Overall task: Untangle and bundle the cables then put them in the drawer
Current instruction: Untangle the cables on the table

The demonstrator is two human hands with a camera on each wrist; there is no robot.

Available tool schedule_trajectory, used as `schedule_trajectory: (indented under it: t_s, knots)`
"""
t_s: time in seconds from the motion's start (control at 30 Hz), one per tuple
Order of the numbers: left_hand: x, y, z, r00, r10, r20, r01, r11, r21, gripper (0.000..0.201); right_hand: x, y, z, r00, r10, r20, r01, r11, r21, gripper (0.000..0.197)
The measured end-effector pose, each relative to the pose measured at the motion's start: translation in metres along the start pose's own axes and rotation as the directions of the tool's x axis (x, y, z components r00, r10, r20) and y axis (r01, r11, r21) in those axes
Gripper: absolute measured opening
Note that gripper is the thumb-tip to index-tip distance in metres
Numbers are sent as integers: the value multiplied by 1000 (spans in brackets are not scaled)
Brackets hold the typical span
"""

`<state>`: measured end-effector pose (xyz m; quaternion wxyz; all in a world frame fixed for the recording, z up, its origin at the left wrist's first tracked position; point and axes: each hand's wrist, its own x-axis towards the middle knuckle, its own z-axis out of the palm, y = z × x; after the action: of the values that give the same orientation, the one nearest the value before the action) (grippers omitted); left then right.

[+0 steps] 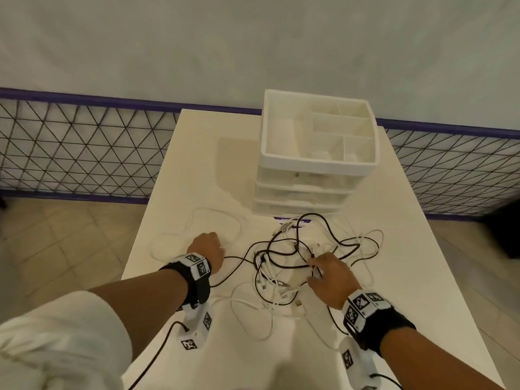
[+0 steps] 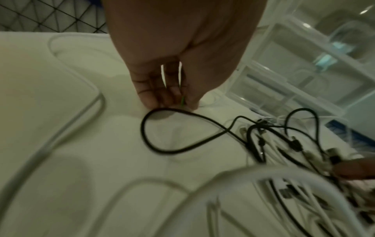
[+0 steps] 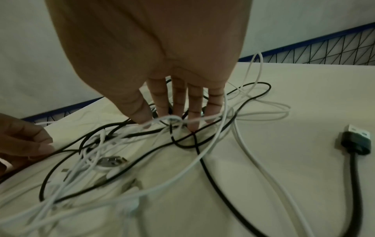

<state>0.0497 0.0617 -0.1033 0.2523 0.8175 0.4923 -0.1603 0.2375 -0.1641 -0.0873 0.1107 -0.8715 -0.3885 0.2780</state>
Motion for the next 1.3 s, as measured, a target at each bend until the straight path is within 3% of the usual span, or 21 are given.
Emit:
schedule_trajectory:
  t_s: [0.1, 0.17, 0.27, 0.3, 0.37, 0.43, 0.53, 0.63, 0.7, 0.73, 0.8, 0.83, 0.87, 0.9, 0.93, 1.0, 1.03, 1.1, 1.17, 1.23, 1.3]
  knots:
    - [-15, 19, -27, 990, 124, 61, -125, 992, 6, 33, 2, -11, -17, 989, -4, -146, 5, 1000, 2, 37]
    - [-33, 35, -60, 953, 290, 88, -287, 957, -41, 25, 5, -32, -30, 953, -129, -274, 160, 982, 96, 46]
    - [-72, 58, -109, 855, 516, 53, -466, 809, -357, 10, 9, -84, -48, 886, -378, -269, 442, 863, 243, 71]
    - [-84, 64, -123, 826, 563, -7, -495, 720, -487, 8, 10, -103, -52, 863, -419, -281, 491, 826, 277, 64]
    - [-103, 69, -148, 792, 587, -170, -520, 500, -693, 17, 12, -132, -59, 870, -350, -349, 478, 774, 416, 34]
    - [-113, 64, -171, 810, 514, -283, -439, 211, -874, 25, 17, -140, -62, 914, -214, -345, 385, 725, 571, 13]
    - [-112, 43, -195, 862, 364, -353, -272, -254, -928, 28, 24, -118, -56, 974, -65, -216, 200, 690, 696, 31]
    - [-95, 16, -185, 952, 132, -274, -171, -513, -841, 25, 23, -104, -51, 981, -8, -194, 142, 708, 692, 41]
    - [-84, 7, -160, 994, 38, -103, -71, -486, -871, 30, 18, -116, -55, 966, -26, -258, 199, 714, 671, 42]
    - [-84, 5, -145, 999, 50, -7, 13, -386, -922, 45, 14, -125, -59, 953, -57, -299, 239, 748, 619, 42]
    - [-92, 14, -120, 968, 212, 134, 146, -41, -988, 76, 2, -150, -66, 907, -216, -361, 353, 858, 373, 40]
    - [-100, 22, -113, 935, 318, 159, 128, 118, -985, 78, -7, -162, -67, 877, -323, -357, 413, 885, 214, 35]
    - [-106, 31, -110, 913, 386, 130, 61, 185, -981, 67, -18, -175, -66, 843, -426, -329, 469, 881, 60, 30]
    - [-109, 38, -111, 920, 389, 48, -14, 156, -988, 52, -27, -186, -64, 809, -509, -295, 515, 855, -64, 26]
    - [-108, 43, -115, 945, 327, -30, -48, 46, -998, 40, -35, -192, -62, 788, -557, -264, 540, 830, -140, 23]
    - [-99, 37, -131, 988, 148, -51, -15, -240, -971, 29, -43, -189, -66, 803, -543, -246, 520, 840, -155, 20]
    - [-92, 28, -142, 996, 85, -38, -8, -332, -943, 28, -43, -181, -72, 830, -499, -249, 488, 866, -110, 24]
    - [-80, 5, -162, 1000, 19, -9, 0, -396, -918, 31, -40, -156, -88, 921, -322, -220, 342, 938, 59, 31]
    - [-69, -19, -179, 999, -29, -12, -24, -429, -903, 34, -33, -125, -102, 976, -101, -190, 157, 939, 307, 30]
    - [-61, -36, -185, 996, -90, -3, -44, -464, -884, 33, -27, -88, -109, 970, 145, -195, -11, 826, 564, 28]
    - [-55, -48, -185, 991, -131, 9, -61, -523, -850, 33, -23, -58, -116, 901, 364, -236, -101, 705, 702, 27]
